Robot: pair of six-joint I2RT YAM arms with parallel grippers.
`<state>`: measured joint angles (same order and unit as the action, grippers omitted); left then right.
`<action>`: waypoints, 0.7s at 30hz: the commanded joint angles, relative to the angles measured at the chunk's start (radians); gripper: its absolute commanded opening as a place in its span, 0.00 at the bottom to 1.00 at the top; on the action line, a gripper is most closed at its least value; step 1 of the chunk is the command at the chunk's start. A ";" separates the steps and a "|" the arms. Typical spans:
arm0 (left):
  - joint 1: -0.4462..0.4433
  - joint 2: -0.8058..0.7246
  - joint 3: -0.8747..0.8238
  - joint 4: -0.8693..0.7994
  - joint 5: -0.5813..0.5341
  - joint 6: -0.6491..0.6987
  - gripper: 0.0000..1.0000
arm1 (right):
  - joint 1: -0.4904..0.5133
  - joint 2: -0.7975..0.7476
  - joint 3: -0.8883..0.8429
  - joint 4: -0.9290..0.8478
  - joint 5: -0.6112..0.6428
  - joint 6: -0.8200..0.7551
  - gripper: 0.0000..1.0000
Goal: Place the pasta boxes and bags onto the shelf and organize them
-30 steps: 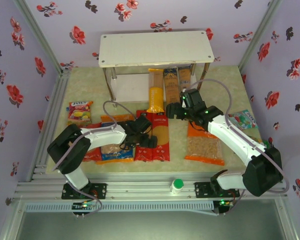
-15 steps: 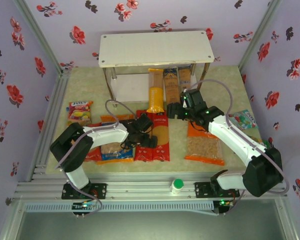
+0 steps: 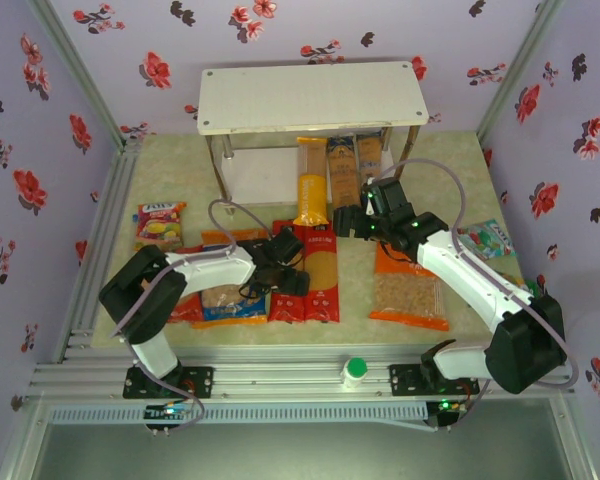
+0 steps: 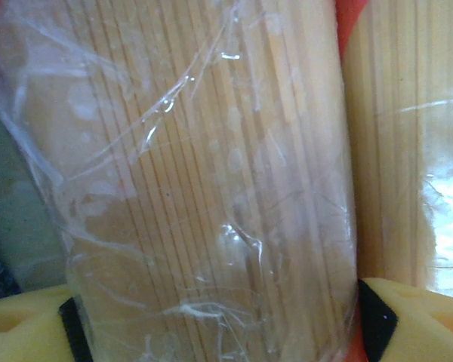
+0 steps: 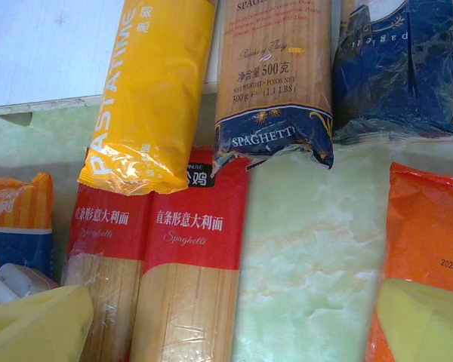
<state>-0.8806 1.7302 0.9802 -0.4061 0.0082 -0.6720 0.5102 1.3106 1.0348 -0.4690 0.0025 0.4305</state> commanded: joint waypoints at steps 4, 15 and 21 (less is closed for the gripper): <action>0.019 0.120 -0.041 -0.065 0.011 0.029 0.71 | -0.007 -0.016 -0.001 0.000 -0.001 0.016 0.97; 0.023 0.088 -0.053 -0.073 0.021 0.027 0.44 | -0.007 -0.018 -0.003 0.007 -0.002 0.019 0.97; 0.026 0.054 -0.055 -0.061 0.043 0.023 0.21 | -0.007 -0.020 -0.003 0.004 -0.002 0.020 0.97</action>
<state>-0.8555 1.7237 0.9829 -0.4450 0.0124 -0.6563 0.5098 1.3106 1.0348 -0.4690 0.0025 0.4305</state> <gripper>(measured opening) 0.444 0.973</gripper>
